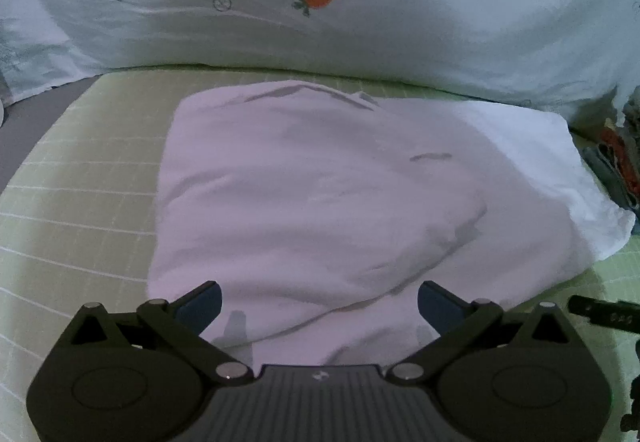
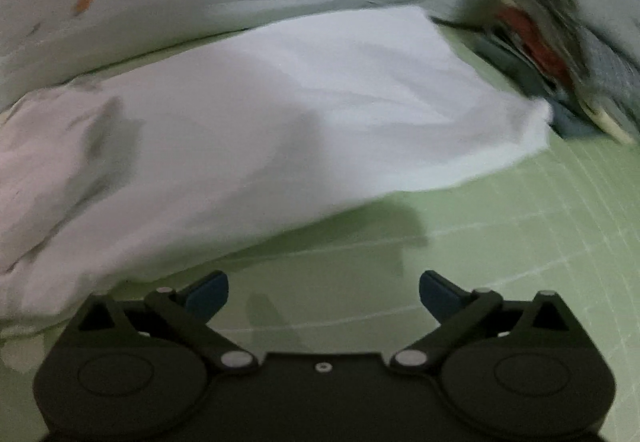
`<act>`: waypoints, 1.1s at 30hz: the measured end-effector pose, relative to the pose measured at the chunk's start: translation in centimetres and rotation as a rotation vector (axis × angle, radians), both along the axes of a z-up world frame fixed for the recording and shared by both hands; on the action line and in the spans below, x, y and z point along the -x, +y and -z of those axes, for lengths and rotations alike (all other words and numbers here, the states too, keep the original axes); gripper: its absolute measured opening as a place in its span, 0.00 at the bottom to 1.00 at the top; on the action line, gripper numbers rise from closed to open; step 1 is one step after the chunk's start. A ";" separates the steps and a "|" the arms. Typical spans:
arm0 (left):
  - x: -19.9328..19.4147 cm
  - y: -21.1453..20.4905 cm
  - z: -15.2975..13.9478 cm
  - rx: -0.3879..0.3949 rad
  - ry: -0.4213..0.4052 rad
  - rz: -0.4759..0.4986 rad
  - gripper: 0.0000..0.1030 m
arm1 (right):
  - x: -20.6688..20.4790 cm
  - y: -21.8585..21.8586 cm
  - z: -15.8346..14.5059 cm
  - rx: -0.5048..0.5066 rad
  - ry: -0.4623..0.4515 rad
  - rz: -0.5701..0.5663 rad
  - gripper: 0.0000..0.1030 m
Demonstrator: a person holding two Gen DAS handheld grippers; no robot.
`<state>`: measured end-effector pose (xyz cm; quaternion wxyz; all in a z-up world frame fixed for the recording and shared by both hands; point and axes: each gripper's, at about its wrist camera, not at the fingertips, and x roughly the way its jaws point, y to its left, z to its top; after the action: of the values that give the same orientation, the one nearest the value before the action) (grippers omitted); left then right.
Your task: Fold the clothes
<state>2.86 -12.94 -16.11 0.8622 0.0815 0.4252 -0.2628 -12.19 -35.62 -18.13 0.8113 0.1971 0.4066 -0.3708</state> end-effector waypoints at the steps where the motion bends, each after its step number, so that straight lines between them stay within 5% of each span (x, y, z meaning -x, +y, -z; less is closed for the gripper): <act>1: -0.1 -0.6 0.0 -0.004 -0.009 -0.001 1.00 | 0.4 -1.2 0.4 -0.025 -0.014 0.023 1.00; 5: -1.5 -2.8 0.3 -0.012 -0.019 -0.015 1.00 | 2.8 -5.8 1.7 -0.096 -0.084 0.129 1.00; 20: -9.8 -6.7 3.9 -0.115 0.076 -0.148 1.00 | 4.6 -18.4 3.4 0.039 -0.238 0.306 1.00; 25: -10.0 -7.1 5.0 -0.143 0.075 -0.147 1.00 | 7.3 -20.3 3.3 -0.064 -0.475 0.400 1.00; 31: -10.2 -7.1 5.1 -0.151 0.069 -0.130 1.00 | 12.9 -21.3 5.1 -0.280 -0.926 0.617 1.00; 33: -10.1 -7.2 4.9 -0.162 0.072 -0.126 1.00 | 12.5 -21.8 5.0 -0.306 -0.897 0.624 1.00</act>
<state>12.99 -20.17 -21.05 0.8518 0.1147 0.4799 -0.1757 -24.69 -57.45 -23.10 0.7188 0.5617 -0.0063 -0.4097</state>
